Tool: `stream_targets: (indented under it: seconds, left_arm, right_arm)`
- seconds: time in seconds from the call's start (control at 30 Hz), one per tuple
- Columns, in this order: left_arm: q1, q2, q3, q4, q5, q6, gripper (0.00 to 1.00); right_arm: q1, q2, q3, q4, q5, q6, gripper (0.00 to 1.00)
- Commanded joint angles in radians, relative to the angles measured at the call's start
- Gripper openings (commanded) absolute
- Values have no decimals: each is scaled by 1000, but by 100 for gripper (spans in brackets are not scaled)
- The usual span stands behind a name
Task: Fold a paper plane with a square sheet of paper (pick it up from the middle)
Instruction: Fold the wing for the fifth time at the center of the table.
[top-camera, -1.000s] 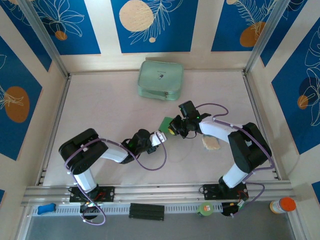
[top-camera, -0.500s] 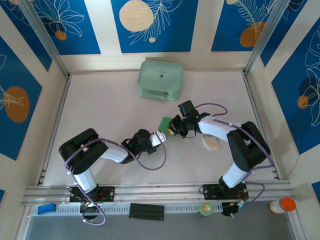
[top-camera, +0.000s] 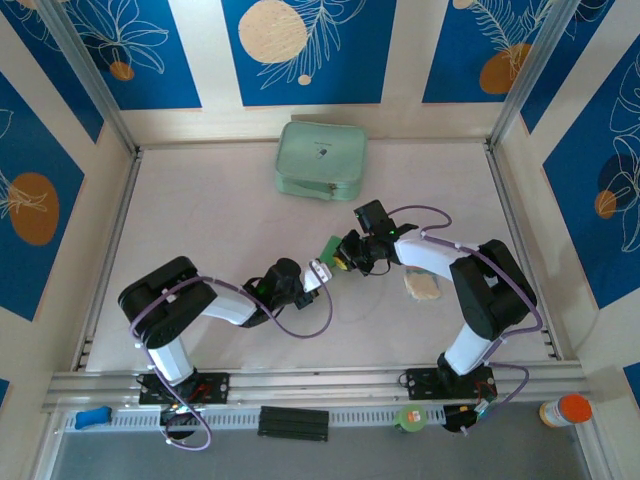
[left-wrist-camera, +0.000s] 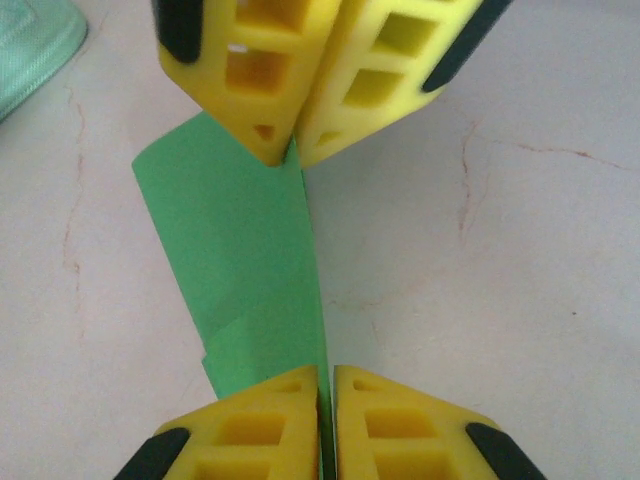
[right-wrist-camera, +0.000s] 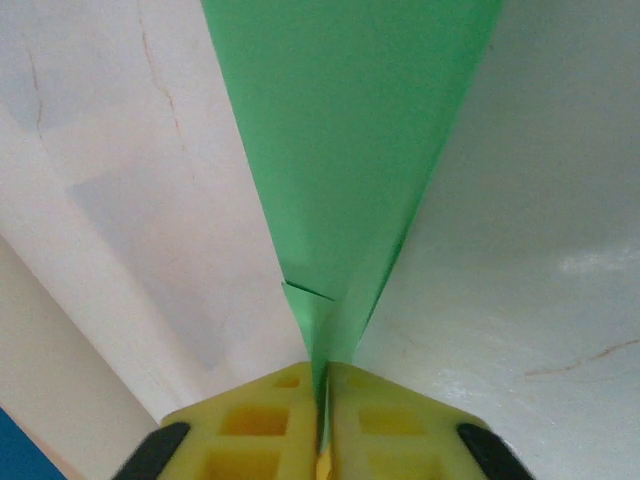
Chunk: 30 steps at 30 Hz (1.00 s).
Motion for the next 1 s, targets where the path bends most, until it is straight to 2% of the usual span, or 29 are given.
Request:
stream_targets:
  seconds: [0.0,0.17,0.37,0.67,0.97]
  left_arm:
    - [13,24,13,-16,38,-52,11]
    - [30,27,-4,-1,62,-109,10]
    - [48,11,-8,-39,111,-181,10]
    - [94,-2,-12,-48,196,-325,10]
    - [138,-28,55,-215,287,-518,5]
  right_arm:
    - [6,-3,26,-36,-15,-16,19]
    - [0,-54,16,-57,25,-45,39]
    - [-15,-146,-34,-44,84,-127,50]
    - [-56,-258,-146,-6,126,-276,53]
    - [-65,-264,-200,37,75,-378,54]
